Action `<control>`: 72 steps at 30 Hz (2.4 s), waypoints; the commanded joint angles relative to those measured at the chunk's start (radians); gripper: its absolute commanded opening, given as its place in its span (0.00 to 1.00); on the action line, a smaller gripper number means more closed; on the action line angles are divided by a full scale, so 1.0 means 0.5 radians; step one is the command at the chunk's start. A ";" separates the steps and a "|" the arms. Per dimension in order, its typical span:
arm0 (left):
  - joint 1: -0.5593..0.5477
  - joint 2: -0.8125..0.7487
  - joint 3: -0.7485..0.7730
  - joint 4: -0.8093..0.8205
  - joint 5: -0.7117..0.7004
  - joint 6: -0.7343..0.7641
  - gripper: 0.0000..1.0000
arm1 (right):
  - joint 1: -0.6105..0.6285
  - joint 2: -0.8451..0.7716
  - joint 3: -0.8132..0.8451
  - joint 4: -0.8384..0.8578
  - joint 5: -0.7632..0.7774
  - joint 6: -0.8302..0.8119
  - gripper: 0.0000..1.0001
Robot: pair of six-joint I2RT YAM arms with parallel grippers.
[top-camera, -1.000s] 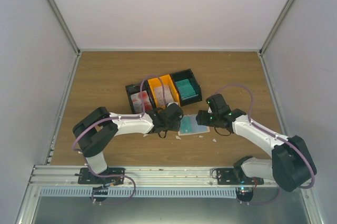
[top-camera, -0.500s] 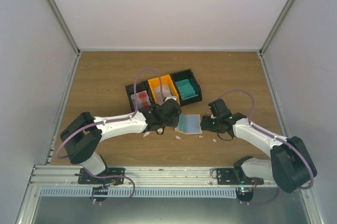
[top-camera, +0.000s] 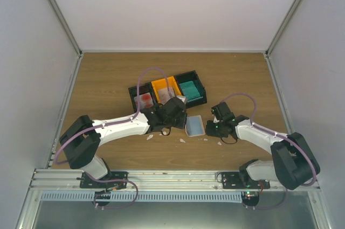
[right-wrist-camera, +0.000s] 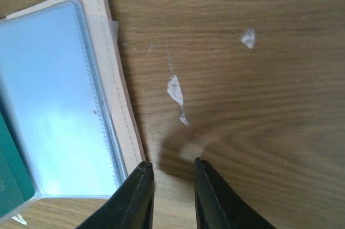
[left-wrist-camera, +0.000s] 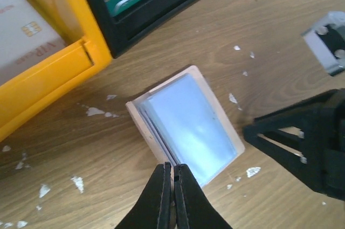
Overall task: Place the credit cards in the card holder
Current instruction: Close the card holder at the center of the board.
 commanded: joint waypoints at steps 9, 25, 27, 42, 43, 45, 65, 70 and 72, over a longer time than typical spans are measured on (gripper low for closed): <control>0.006 0.244 0.144 0.527 0.496 -0.054 0.09 | -0.008 0.135 -0.013 0.162 -0.191 -0.029 0.16; 0.022 0.396 0.204 0.794 0.756 -0.115 0.62 | -0.011 -0.249 -0.012 -0.120 0.304 0.107 0.31; 0.038 0.363 0.181 0.838 0.834 -0.134 0.66 | -0.009 -0.300 0.007 -0.172 0.348 0.101 0.36; 0.117 0.062 -0.186 0.916 0.683 -0.256 0.63 | -0.010 -0.604 0.157 -0.107 0.144 -0.088 0.46; 0.121 0.043 -0.224 0.907 0.646 -0.276 0.59 | -0.011 -0.611 0.159 -0.039 -0.006 -0.139 0.46; 0.125 0.013 -0.295 0.903 0.597 -0.304 0.50 | -0.011 -0.598 0.171 0.070 -0.275 -0.213 0.41; 0.157 0.306 -0.335 0.776 0.622 -0.467 0.40 | -0.004 0.028 0.218 0.044 -0.163 -0.223 0.26; 0.174 0.409 -0.282 0.785 0.717 -0.471 0.45 | -0.004 0.180 0.194 0.086 -0.154 -0.267 0.31; 0.182 0.435 -0.262 0.740 0.720 -0.495 0.47 | -0.001 0.227 0.185 0.107 -0.189 -0.292 0.31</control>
